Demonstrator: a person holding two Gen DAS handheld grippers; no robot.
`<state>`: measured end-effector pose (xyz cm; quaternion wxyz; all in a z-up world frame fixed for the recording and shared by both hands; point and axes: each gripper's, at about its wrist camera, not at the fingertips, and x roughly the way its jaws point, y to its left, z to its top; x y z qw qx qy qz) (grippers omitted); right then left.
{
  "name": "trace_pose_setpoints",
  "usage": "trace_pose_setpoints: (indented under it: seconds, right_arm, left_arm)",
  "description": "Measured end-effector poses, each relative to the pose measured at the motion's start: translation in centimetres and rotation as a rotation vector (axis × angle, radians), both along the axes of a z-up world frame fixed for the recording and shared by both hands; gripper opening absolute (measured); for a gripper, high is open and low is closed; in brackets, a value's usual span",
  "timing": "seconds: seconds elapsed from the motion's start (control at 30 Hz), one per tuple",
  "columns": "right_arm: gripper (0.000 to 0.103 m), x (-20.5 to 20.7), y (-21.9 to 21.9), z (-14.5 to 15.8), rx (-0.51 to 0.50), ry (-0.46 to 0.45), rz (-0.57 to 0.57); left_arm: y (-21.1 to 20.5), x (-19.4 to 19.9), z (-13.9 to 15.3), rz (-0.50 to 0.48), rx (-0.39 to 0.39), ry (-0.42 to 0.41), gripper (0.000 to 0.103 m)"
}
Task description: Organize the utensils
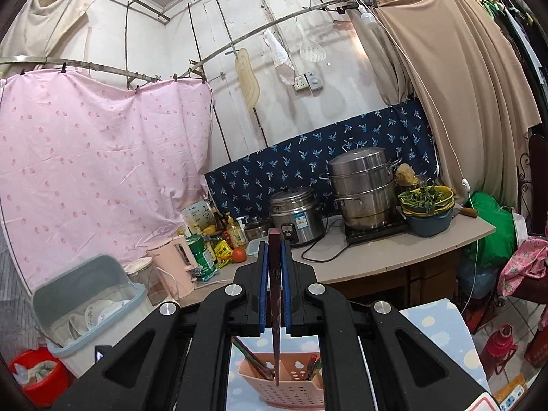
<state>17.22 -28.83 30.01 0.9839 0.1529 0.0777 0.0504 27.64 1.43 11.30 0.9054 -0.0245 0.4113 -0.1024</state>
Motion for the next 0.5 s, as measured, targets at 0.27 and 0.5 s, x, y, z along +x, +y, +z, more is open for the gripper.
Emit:
trace_pose_setpoints:
  seconds: [0.27, 0.5]
  right_arm:
    - [0.007, -4.7, -0.4, -1.2, 0.011, 0.029, -0.026]
    - [0.007, -6.0, 0.1, -4.7, 0.046, 0.134, -0.037]
  left_arm:
    - [4.6, -1.1, -8.7, 0.005, 0.047, 0.125, 0.026]
    - [4.9, -1.4, -12.8, -0.081, 0.017, 0.181, 0.026]
